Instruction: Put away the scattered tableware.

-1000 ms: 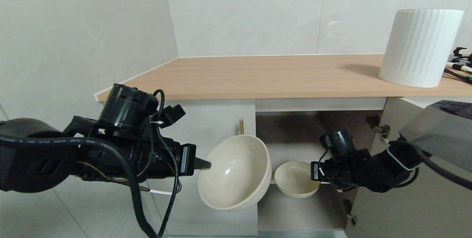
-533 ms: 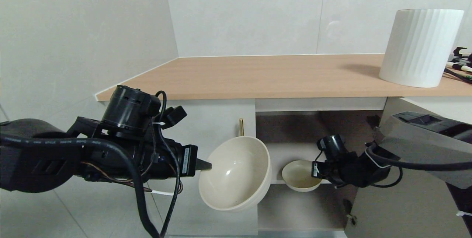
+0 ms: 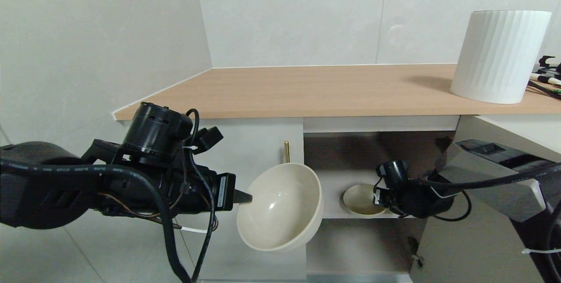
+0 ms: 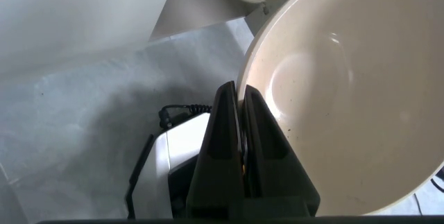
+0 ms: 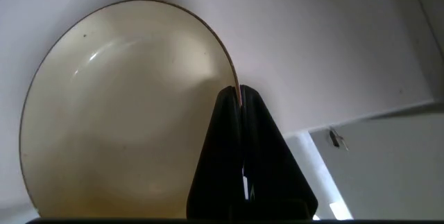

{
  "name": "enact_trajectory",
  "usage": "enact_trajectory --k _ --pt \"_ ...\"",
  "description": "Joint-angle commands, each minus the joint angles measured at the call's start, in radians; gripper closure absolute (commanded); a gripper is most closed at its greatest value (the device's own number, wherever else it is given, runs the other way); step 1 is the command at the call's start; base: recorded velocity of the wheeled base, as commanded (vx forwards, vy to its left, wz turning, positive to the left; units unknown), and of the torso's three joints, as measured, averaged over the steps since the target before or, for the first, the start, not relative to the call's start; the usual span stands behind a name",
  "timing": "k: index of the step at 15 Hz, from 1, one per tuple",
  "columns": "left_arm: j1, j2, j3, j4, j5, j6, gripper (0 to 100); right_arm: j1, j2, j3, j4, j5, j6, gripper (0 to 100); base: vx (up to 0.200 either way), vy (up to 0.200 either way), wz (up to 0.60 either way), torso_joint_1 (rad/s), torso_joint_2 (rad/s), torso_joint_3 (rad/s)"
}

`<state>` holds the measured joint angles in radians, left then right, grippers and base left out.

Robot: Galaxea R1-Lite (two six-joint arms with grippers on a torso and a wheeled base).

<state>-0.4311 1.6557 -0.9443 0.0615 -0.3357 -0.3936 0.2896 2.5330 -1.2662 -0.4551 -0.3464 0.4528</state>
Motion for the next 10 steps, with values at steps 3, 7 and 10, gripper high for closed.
enact_trajectory --k 3,7,10 --pt "0.000 0.001 -0.001 0.000 0.000 -0.001 100 -0.003 0.030 -0.056 0.000 -0.017 0.021 100 0.000 0.000 0.00 0.000 0.00 0.000" --pt "-0.005 0.001 0.001 0.000 0.000 -0.001 100 -0.013 0.050 -0.088 0.001 -0.040 0.021 100 0.000 0.000 0.00 0.000 0.00 0.000" --pt "-0.006 -0.001 0.002 0.000 0.000 -0.001 100 -0.015 0.073 -0.128 0.004 -0.054 0.020 100 0.000 0.000 0.00 0.000 0.00 0.000"
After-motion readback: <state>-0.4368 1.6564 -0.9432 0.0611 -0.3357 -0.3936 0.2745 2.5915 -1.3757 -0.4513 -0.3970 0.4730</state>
